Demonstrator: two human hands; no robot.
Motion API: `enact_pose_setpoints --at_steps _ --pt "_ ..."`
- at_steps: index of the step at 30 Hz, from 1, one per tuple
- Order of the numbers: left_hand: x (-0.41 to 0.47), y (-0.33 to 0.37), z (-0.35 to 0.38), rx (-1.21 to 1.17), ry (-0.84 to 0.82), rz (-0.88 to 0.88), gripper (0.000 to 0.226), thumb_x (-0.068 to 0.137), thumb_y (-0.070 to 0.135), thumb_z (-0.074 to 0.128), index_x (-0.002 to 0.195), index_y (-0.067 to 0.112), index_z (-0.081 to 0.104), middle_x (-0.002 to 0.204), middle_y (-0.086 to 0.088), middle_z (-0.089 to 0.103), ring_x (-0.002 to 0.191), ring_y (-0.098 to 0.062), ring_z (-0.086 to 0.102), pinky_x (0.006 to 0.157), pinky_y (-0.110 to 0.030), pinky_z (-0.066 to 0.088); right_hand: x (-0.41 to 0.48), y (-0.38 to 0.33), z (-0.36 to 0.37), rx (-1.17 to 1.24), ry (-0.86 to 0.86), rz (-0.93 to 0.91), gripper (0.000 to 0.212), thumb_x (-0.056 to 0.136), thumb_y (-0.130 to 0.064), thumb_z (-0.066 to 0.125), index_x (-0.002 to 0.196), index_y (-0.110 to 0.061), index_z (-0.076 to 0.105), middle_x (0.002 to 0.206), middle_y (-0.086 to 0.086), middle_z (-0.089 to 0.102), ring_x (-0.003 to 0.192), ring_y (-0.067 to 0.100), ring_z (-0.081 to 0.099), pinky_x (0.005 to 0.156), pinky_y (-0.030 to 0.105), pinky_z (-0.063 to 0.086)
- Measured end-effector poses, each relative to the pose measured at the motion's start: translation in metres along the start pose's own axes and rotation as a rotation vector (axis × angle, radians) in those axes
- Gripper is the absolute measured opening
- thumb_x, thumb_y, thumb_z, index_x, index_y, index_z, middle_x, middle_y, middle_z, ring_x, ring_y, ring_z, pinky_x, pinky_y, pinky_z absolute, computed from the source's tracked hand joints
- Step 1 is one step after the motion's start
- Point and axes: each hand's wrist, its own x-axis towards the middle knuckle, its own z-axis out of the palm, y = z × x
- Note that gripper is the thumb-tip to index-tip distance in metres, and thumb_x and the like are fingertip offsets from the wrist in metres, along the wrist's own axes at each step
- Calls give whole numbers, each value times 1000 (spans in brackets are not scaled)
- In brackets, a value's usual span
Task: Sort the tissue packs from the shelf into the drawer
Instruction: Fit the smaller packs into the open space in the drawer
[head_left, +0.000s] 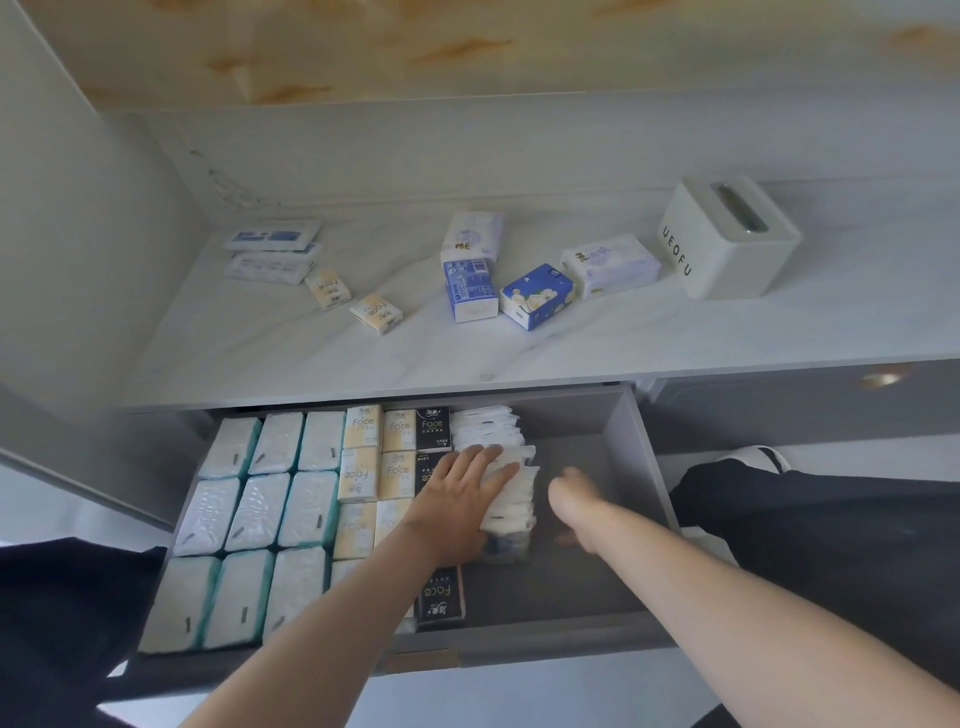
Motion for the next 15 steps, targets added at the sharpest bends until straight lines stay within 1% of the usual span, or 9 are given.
enact_pose_setpoints --at_steps 2,3,5,6,7,9,11,13,15 --pt "0 0 3 9 -13 -50 104 85 50 53 153 20 -21 162 -6 -15 149 -27 -14 122 -46 -5 -4 -5 8 56 -182 -168 69 89 0 29 148 -35 38 128 4 61 100 22 58 67 29 51" --pt "0 0 6 23 -26 -68 106 85 52 50 150 18 -26 161 -7 -21 148 -27 -21 121 -47 -8 -9 -6 13 -3 -269 -223 79 83 6 28 149 -38 34 124 6 62 96 21 58 64 26 47" --pt "0 0 11 57 -78 -79 106 85 58 44 149 13 -28 158 -11 -29 145 -28 -28 120 -48 -12 -15 -7 16 -160 -353 -255 92 78 10 29 154 -41 20 126 6 55 92 19 52 64 25 42" --pt "-1 1 12 57 -106 -81 104 86 60 40 150 12 -26 158 -12 -30 145 -28 -29 119 -49 -13 -16 -7 15 -175 -354 -247 92 79 11 29 155 -40 18 127 4 53 89 17 50 65 24 42" --pt "-1 2 13 48 -129 -87 100 87 59 37 150 11 -25 158 -12 -30 145 -28 -29 119 -49 -13 -18 -7 13 -154 -343 -250 88 82 10 29 154 -40 20 125 0 55 87 15 51 65 23 43" --pt "1 5 10 46 -154 -105 93 91 56 31 150 10 -24 158 -12 -29 145 -27 -28 119 -50 -11 -18 -7 12 -88 -278 -269 72 89 3 29 147 -40 32 118 -3 60 87 12 55 61 21 45" --pt "2 8 5 64 -179 -130 89 93 55 26 150 8 -24 157 -10 -31 145 -27 -28 119 -51 -10 -22 -9 14 -98 -239 -295 64 93 0 31 143 -41 34 118 -3 58 89 11 55 57 18 44" --pt "4 10 2 79 -203 -160 87 95 53 25 149 7 -26 154 -9 -34 144 -27 -29 119 -52 -9 -22 -7 17 -160 -242 -339 73 90 0 43 148 -39 23 119 -2 54 95 12 54 62 19 44" --pt "7 9 1 52 -227 -184 86 97 48 28 148 7 -28 155 -9 -35 144 -27 -30 119 -53 -8 -21 -3 18 -198 -245 -375 87 78 -5 60 146 -39 17 122 -4 56 96 10 58 66 19 47"
